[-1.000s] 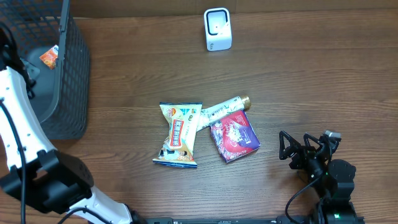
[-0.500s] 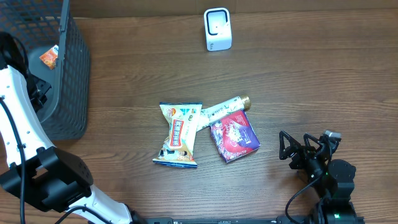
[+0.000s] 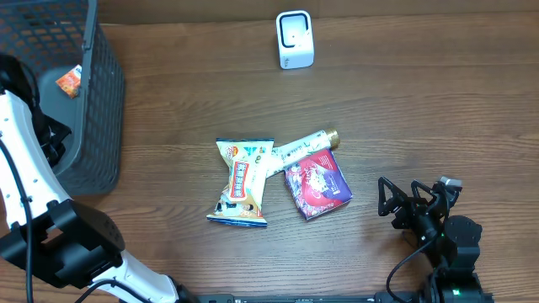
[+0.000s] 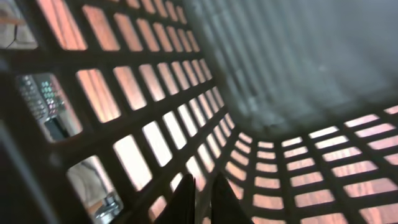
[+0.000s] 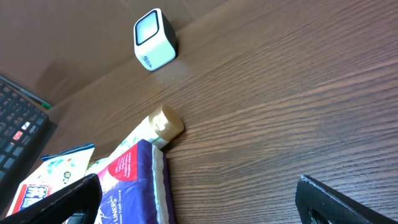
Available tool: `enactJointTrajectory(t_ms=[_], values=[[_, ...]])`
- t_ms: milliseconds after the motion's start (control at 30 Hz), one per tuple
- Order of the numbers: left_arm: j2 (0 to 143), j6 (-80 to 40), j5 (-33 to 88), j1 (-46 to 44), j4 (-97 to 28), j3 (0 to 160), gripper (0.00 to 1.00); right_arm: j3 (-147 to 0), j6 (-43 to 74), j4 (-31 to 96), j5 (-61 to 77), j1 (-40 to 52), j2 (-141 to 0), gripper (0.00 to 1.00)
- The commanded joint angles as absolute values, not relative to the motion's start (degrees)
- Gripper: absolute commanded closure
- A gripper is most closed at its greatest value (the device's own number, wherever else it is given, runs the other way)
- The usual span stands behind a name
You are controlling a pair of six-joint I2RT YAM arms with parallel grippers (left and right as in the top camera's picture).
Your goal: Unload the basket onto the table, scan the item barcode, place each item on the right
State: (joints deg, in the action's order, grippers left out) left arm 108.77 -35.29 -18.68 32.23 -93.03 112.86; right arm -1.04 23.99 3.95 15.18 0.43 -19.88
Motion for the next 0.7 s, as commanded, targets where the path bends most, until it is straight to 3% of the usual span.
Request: enactJointTrajectory(t_ms=[0, 667], values=[[108.22, -37.08, -18.59, 33.47, -95.37, 112.92, 0.96, -0.47, 24.03, 3.53, 15.11, 0.64, -19.7, 0.0], [100.09, -32.73, -12.43, 34.33, -96.84, 110.69, 0.96, -0.47, 24.03, 3.53, 15.11, 0.64, -19.7, 0.0]])
